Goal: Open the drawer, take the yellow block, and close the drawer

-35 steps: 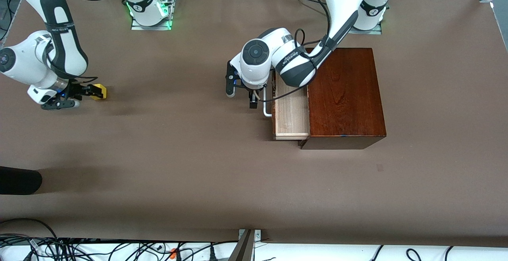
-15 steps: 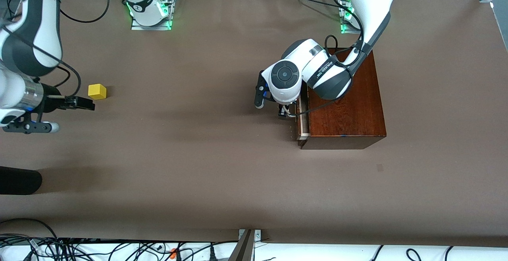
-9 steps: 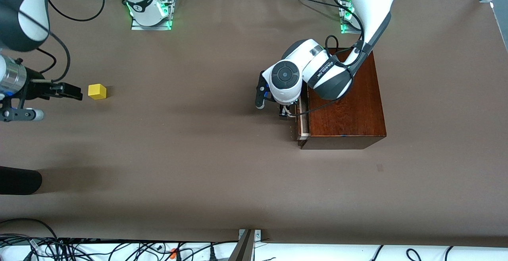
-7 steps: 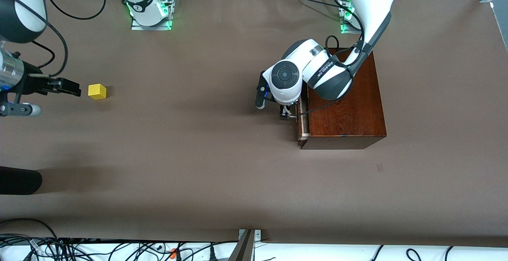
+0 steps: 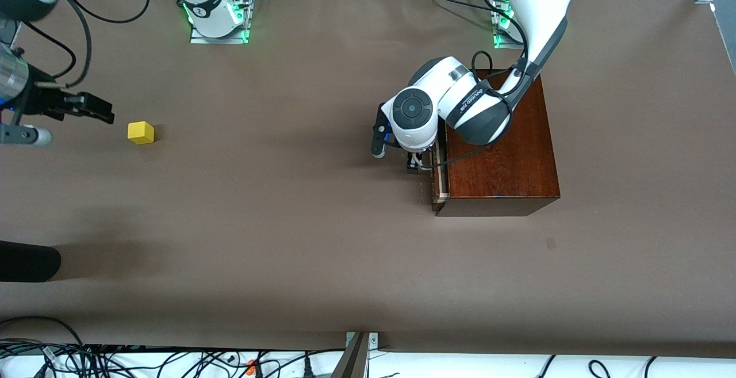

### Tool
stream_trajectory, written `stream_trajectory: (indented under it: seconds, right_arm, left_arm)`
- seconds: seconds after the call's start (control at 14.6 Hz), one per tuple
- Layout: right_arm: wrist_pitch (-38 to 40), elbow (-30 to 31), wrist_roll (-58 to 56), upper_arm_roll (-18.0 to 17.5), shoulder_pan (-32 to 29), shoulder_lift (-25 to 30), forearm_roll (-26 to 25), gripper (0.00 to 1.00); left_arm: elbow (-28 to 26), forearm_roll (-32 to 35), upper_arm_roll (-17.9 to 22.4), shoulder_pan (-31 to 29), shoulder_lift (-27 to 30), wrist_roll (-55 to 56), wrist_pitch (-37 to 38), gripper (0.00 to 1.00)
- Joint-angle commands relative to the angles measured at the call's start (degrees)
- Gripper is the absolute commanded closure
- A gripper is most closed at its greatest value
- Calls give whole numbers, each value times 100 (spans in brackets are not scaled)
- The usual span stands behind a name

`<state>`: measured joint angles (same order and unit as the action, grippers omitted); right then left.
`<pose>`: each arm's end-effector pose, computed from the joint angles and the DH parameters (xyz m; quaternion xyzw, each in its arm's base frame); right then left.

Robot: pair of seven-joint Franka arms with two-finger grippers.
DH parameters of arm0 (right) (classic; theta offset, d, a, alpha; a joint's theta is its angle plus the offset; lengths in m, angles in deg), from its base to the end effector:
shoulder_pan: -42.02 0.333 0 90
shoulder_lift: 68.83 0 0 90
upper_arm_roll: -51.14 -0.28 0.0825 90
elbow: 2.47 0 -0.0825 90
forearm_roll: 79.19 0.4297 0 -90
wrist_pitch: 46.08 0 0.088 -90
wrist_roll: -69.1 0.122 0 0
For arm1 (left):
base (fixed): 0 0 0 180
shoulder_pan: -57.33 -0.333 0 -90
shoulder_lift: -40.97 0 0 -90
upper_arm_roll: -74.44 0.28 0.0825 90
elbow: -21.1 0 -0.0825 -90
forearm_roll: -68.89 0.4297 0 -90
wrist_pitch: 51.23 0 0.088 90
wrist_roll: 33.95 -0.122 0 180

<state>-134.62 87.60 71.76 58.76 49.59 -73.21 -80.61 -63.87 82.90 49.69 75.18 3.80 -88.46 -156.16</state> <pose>0.6133 -0.0014 0.5249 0.9983 -0.0234 -0.0508 0.0186 0.5483 -0.4305 0.2363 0.6403 -0.7587 -0.1159 0.0305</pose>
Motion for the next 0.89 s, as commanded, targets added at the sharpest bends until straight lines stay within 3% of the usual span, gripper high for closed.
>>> stream_trajectory:
  seconds: [0.0,0.82]
  right_arm:
    - [-93,292,42,-551,-573,324,-87,0]
    - [171,-51,33,-446,-573,315,-131,0]
  left_arm:
    - [-134,312,84,-97,149,-104,298,0]
    - [-134,321,93,-123,202,-95,473,0]
